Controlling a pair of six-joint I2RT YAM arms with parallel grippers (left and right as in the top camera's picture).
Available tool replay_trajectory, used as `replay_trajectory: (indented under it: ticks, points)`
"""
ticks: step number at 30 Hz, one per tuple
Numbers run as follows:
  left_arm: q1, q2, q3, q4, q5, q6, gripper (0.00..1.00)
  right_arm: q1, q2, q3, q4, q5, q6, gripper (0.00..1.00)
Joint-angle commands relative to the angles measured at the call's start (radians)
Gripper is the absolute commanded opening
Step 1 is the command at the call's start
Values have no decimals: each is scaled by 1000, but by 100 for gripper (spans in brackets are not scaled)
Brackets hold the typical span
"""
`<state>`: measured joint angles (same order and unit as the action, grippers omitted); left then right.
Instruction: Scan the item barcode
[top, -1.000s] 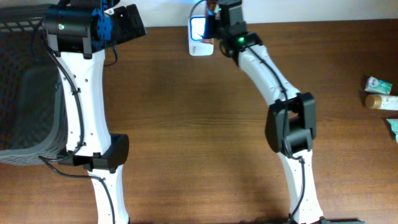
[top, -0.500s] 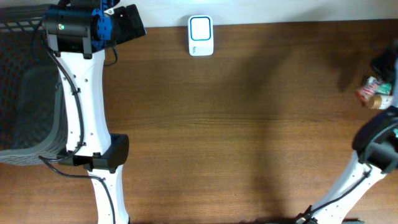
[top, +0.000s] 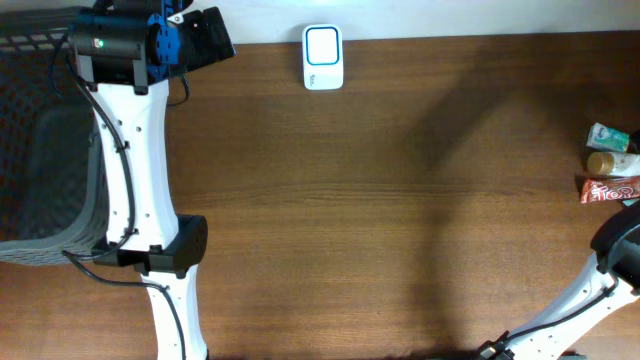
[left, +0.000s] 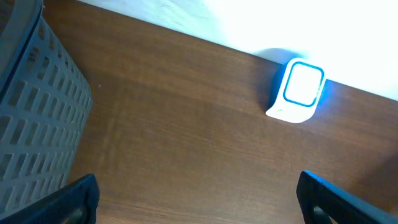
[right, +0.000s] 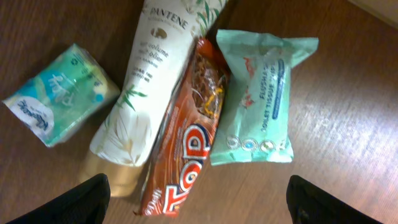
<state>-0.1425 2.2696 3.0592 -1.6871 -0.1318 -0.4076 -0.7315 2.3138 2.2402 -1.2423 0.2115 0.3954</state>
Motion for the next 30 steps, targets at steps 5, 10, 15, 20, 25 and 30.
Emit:
replay_trajectory:
  ticks: [5, 10, 15, 20, 25, 30]
  points:
    - [2, 4, 2, -1, -7, 13, 99, 37, -362, 4, -101, -170, 1, 85]
    - [2, 4, 2, -1, -7, 12, 99, 210, -655, -23, -227, -174, -36, 85]
    - [2, 4, 2, -1, -7, 13, 99, 452, -895, -270, -203, -149, -66, 85]
    - [2, 4, 2, -1, -7, 13, 99, 600, -1143, -571, -185, -218, -66, 99]
    - [2, 4, 2, -1, -7, 13, 99, 614, -1182, -604, -360, -268, -66, 99]
    - [2, 4, 2, -1, -7, 13, 99, 614, -1147, -604, -377, -267, -66, 99]
